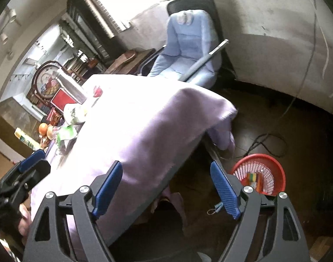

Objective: Collect trash
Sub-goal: 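Raise both open tools from the basket and move them over the table, then grasp the white paper cup with the right tool and lift it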

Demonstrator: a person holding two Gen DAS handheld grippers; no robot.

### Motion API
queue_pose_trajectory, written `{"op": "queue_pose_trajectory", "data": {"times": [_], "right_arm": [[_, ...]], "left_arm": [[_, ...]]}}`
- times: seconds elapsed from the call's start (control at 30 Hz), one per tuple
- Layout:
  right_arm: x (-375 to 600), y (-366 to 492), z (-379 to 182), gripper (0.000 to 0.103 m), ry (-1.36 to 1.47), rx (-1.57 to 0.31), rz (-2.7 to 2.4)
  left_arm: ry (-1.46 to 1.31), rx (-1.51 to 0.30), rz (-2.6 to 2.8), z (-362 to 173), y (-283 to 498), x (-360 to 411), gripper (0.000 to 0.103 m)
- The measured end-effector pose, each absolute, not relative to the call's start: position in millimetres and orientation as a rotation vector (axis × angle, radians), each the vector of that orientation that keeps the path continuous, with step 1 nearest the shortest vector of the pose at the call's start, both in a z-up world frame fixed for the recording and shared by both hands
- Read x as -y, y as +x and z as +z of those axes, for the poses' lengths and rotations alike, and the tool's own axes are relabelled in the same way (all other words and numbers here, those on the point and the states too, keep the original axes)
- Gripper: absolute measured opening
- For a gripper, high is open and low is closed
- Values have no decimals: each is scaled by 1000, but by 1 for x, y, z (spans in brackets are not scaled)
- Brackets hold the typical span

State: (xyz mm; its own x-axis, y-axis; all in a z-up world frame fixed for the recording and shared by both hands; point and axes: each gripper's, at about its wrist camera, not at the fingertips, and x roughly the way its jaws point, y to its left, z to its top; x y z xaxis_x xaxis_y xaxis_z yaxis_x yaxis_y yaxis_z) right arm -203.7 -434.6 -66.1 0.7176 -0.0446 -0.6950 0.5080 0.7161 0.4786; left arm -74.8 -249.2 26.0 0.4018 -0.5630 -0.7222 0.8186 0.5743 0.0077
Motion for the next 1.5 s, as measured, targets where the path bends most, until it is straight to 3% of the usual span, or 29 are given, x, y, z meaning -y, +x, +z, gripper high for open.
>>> {"op": "queue_pose_trajectory", "data": {"times": [0.3, 0.9, 1.3, 1.5], "right_arm": [[395, -146, -32, 85, 625, -709, -235], [334, 7, -8, 89, 504, -809, -75], [297, 130, -13, 89, 290, -926, -88], [267, 172, 7, 90, 208, -890, -114]], "left_arm": [[250, -776, -788, 40, -16, 207, 86], [-28, -935, -394, 1, 125, 96, 89], [-72, -952, -220, -17, 145, 77, 89], [-123, -983, -143, -23, 157, 63, 90]]}}
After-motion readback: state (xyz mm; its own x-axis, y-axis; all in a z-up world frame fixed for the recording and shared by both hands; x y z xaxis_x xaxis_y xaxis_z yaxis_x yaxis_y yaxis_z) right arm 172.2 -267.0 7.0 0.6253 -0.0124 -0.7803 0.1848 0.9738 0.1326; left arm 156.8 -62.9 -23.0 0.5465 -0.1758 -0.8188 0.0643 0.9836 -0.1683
